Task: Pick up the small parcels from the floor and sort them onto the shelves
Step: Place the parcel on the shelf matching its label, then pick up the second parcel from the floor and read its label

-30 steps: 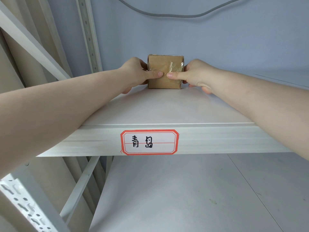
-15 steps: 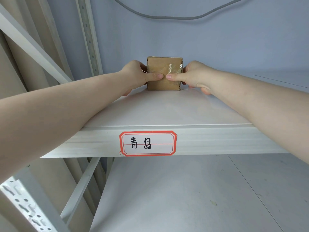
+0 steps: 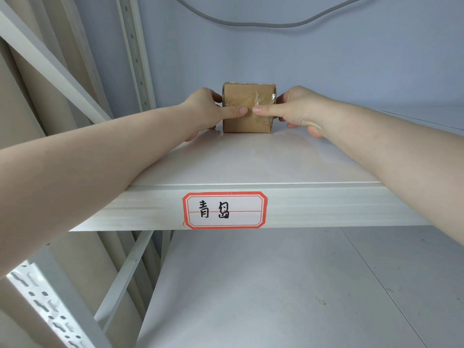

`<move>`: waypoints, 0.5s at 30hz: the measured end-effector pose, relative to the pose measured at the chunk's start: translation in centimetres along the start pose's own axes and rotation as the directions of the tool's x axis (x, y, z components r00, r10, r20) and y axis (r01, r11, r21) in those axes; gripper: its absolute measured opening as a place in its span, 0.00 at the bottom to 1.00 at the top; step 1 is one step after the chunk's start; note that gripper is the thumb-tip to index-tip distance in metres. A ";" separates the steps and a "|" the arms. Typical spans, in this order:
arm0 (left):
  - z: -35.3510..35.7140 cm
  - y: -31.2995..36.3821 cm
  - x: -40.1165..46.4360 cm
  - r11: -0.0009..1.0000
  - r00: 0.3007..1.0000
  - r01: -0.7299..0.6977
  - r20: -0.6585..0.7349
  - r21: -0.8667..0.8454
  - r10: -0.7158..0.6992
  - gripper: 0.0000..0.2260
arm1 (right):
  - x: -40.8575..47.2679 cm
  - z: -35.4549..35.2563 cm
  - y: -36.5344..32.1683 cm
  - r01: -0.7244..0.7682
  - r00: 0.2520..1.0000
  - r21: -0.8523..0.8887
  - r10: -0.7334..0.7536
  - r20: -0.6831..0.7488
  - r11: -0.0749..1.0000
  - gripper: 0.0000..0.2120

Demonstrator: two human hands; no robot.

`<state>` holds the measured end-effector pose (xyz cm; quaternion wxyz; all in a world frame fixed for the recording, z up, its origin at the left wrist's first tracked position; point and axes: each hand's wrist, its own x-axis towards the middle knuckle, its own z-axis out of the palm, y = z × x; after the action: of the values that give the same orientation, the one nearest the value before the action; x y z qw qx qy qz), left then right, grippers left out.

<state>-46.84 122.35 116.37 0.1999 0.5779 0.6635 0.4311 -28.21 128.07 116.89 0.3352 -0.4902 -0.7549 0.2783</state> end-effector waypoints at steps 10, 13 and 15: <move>-3.1 2.9 -2.4 0.996 0.997 0.067 -0.042 -0.050 -0.069 0.43 | -2.2 -2.3 -1.3 -0.068 0.994 0.197 0.083 -0.066 0.978 0.38; -4.9 3.5 -4.4 0.987 0.991 0.007 -0.128 -0.161 -0.028 0.37 | -4.5 -3.5 -2.4 -0.019 0.986 0.321 0.071 -0.152 0.947 0.32; -5.7 3.6 -6.5 0.969 0.982 -0.067 -0.185 -0.236 0.022 0.28 | -6.7 -3.6 -3.3 0.059 0.982 0.402 0.018 -0.185 0.914 0.25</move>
<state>-47.35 114.12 120.87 0.1978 0.5225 0.6084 0.5636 -25.27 121.03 120.07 0.5013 -0.4258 -0.6512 0.3787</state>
